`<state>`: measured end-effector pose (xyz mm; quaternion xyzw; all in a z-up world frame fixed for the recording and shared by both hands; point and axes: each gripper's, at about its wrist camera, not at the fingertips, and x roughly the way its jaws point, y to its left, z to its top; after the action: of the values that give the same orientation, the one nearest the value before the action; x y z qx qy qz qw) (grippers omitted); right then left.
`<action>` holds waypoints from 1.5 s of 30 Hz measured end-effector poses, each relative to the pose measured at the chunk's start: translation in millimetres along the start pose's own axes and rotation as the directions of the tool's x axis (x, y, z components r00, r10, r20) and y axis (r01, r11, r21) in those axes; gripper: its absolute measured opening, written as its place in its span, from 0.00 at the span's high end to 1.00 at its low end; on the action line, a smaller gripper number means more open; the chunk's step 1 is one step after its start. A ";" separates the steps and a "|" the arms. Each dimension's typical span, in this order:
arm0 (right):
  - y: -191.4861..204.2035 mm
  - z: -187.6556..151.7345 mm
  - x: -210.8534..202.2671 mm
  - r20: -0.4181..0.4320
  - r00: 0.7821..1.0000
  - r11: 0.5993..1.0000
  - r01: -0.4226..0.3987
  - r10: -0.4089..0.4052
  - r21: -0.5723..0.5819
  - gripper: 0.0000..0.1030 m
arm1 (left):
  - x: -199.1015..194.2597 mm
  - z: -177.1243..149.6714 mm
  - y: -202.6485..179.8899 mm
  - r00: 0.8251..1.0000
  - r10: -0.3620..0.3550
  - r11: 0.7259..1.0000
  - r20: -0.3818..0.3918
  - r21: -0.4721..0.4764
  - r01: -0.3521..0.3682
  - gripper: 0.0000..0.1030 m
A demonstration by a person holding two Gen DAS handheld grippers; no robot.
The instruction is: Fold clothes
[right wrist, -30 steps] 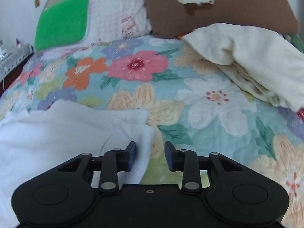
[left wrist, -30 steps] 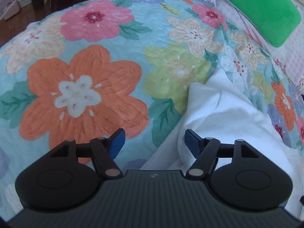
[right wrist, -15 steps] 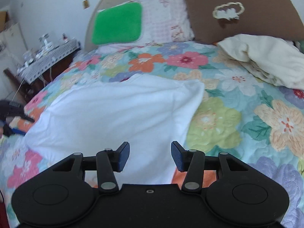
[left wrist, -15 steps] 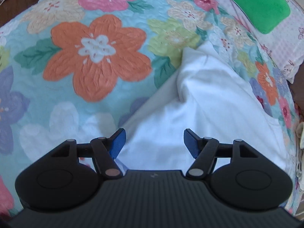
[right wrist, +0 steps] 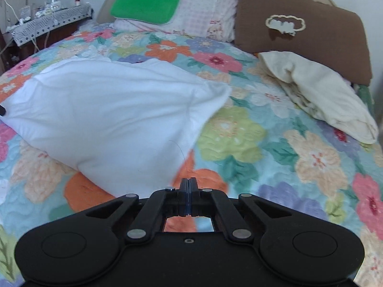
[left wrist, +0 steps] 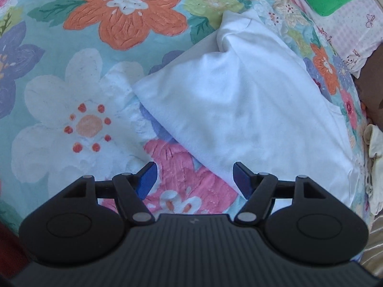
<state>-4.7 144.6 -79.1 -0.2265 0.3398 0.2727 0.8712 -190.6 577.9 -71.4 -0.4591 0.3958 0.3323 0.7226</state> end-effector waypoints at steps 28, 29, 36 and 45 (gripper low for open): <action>-13.2 -39.9 52.8 0.231 0.850 0.353 -0.424 0.474 0.834 0.31 | 33.5 8.4 25.3 0.988 -0.148 0.979 0.049 -0.136 0.153 0.71; -13.1 -36.8 57.3 0.245 0.866 0.365 -0.419 0.436 0.832 0.31 | 37.9 9.1 27.6 0.986 -0.159 0.974 0.051 -0.158 0.166 0.71; -8.0 -14.2 68.1 0.259 0.916 0.515 -0.389 0.308 0.764 0.89 | 51.9 13.2 33.2 0.972 -0.204 0.949 0.116 -0.222 0.226 0.78; -11.3 14.4 -14.0 0.277 0.945 0.861 -0.284 0.176 0.422 0.92 | -2.3 -8.9 -0.7 0.980 -0.013 0.999 0.200 0.044 0.004 0.92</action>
<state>0.5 139.9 -57.1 0.0598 0.3163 0.3121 0.8939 -193.4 569.1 -71.5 -0.4092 0.3263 0.3649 0.7700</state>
